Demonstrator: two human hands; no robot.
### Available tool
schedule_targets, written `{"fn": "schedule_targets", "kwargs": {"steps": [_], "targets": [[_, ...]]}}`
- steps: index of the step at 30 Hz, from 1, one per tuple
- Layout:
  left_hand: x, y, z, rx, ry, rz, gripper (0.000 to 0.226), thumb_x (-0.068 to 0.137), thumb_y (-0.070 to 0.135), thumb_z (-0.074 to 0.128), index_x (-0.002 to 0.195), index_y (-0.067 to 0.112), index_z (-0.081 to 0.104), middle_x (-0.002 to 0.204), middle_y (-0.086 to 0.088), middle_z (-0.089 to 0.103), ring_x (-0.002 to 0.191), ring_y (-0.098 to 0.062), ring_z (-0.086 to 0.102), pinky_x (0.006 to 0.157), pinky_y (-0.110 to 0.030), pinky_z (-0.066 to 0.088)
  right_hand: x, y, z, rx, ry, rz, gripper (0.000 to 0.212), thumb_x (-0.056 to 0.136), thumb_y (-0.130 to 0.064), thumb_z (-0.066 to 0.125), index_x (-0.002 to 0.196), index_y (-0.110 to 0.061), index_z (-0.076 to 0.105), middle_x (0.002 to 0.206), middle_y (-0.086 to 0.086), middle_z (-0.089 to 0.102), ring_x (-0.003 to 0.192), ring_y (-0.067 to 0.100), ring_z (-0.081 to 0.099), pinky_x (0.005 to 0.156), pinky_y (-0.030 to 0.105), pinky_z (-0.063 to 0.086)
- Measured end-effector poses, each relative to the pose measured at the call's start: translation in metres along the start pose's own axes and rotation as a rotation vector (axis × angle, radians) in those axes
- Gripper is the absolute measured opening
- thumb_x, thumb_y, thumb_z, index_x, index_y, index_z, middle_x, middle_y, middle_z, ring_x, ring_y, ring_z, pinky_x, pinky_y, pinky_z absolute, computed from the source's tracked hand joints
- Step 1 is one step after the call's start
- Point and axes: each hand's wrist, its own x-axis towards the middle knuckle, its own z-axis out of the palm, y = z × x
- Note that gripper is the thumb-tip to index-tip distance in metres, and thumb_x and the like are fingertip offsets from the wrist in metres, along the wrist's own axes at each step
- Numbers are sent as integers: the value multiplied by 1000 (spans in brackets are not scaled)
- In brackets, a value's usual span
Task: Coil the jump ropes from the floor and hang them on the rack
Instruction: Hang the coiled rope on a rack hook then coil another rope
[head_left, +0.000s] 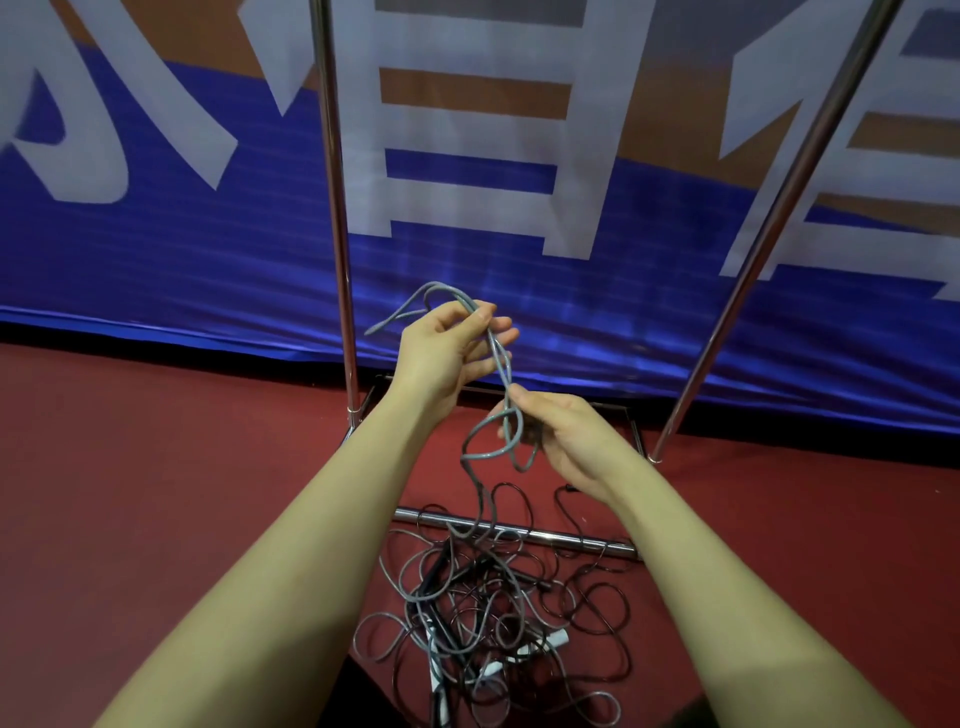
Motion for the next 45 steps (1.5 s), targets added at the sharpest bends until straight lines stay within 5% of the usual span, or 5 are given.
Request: {"fn": "schedule_targets", "kwargs": {"steps": [12, 17, 26, 38, 45], "targets": [[-2, -9, -1, 284, -139, -248, 33, 99, 34, 46, 94, 6, 63, 88, -14, 70, 78, -22, 69, 77, -32, 54, 1, -18, -12, 302, 296, -100, 15, 90, 0, 51, 81, -2, 63, 60, 1, 68, 54, 8, 64, 55, 17, 53], [-12, -13, 0, 469, -186, -64, 23, 94, 24, 57, 77, 13, 69, 66, -1, 68, 66, -13, 62, 76, -28, 50, 5, -19, -24, 462, 436, -154, 12, 91, -2, 54, 82, -5, 60, 65, 1, 69, 61, 9, 65, 60, 18, 54], [-14, -24, -23, 572, -137, -58, 18, 88, 11, 65, 71, 5, 63, 55, 0, 55, 47, -1, 48, 52, -8, 39, 2, -23, -29, 466, 493, -205, 10, 96, -12, 50, 91, -9, 58, 78, 3, 74, 76, 13, 72, 64, 22, 55], [-16, -25, -5, 465, -199, -94, 33, 97, 35, 48, 84, 15, 70, 75, -5, 67, 77, -16, 62, 79, -23, 47, 4, -31, -24, 626, 450, -267, 15, 101, -7, 39, 91, -7, 51, 89, 10, 71, 80, 17, 72, 66, 24, 56], [-22, -16, 1, 522, -251, -9, 34, 94, 26, 56, 67, 12, 69, 49, 1, 46, 50, -9, 42, 57, -20, 35, 3, -28, -27, 484, 422, -296, 18, 99, -8, 41, 86, -9, 52, 83, 6, 74, 84, 17, 72, 74, 23, 54]]}}
